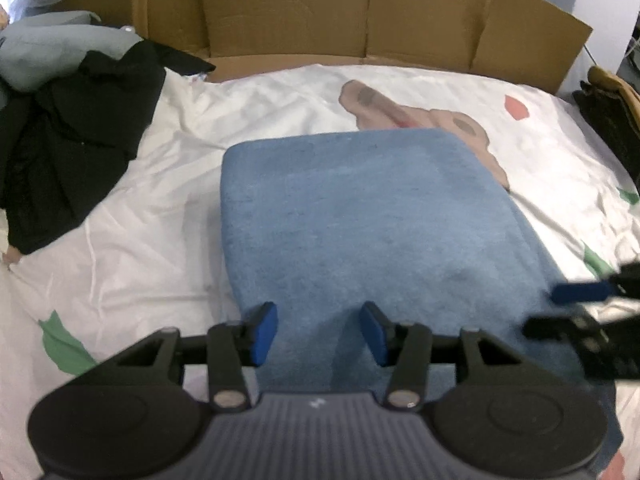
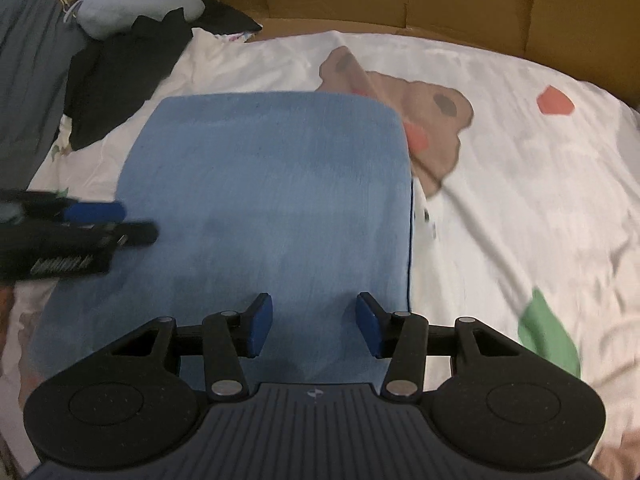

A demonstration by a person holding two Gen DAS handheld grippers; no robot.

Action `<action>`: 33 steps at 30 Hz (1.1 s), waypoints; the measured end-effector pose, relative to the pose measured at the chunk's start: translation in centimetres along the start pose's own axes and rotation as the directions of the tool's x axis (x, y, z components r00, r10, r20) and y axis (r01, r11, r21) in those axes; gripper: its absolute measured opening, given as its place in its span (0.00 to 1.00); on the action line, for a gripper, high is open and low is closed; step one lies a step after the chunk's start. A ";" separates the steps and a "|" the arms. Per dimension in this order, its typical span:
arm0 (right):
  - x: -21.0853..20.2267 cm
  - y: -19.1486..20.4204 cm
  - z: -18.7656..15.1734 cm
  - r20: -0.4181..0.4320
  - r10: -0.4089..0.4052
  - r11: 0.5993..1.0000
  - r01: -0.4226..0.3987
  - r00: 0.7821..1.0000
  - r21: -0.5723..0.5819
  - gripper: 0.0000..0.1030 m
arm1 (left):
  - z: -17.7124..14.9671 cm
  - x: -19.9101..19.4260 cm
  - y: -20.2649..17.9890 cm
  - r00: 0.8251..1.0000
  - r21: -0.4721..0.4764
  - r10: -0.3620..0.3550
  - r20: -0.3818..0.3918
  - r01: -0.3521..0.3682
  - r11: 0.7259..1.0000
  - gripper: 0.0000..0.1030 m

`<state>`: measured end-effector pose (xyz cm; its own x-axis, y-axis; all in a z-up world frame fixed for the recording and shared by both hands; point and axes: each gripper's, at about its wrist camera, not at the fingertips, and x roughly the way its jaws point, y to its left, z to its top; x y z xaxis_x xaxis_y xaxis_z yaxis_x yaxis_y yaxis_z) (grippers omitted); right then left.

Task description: Fold clothes

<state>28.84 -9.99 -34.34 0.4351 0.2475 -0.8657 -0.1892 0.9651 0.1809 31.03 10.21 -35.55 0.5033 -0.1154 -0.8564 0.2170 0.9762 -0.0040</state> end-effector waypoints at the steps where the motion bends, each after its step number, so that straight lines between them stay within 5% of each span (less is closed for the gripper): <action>1: -0.4 0.1 -0.6 0.001 -0.001 1.000 0.001 1.000 0.007 0.49 | 0.0 0.2 0.1 1.000 -0.003 -0.001 -0.001 0.001 1.000 0.51; 14: -5.7 -0.2 -5.4 0.068 -0.007 0.994 0.000 0.998 0.106 0.46 | -2.5 -4.8 -0.9 1.000 0.005 -0.023 -0.007 0.024 1.000 0.49; 27: -4.6 0.7 -7.0 -0.030 0.000 0.995 0.003 1.000 0.101 0.45 | -6.5 -6.3 -0.4 0.999 -0.082 0.025 -0.019 -0.027 0.996 0.49; 33: -6.3 -2.2 -8.4 0.017 0.150 0.924 -0.147 0.988 0.354 0.45 | -8.7 -7.2 1.8 1.000 -0.210 0.006 -0.014 -0.008 0.978 0.49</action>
<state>19.15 -14.40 -33.21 0.4168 0.3912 -0.8205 0.0732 0.8853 0.4592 20.54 14.40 -33.86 0.4931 -0.1073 -0.8633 0.0319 0.9939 -0.1053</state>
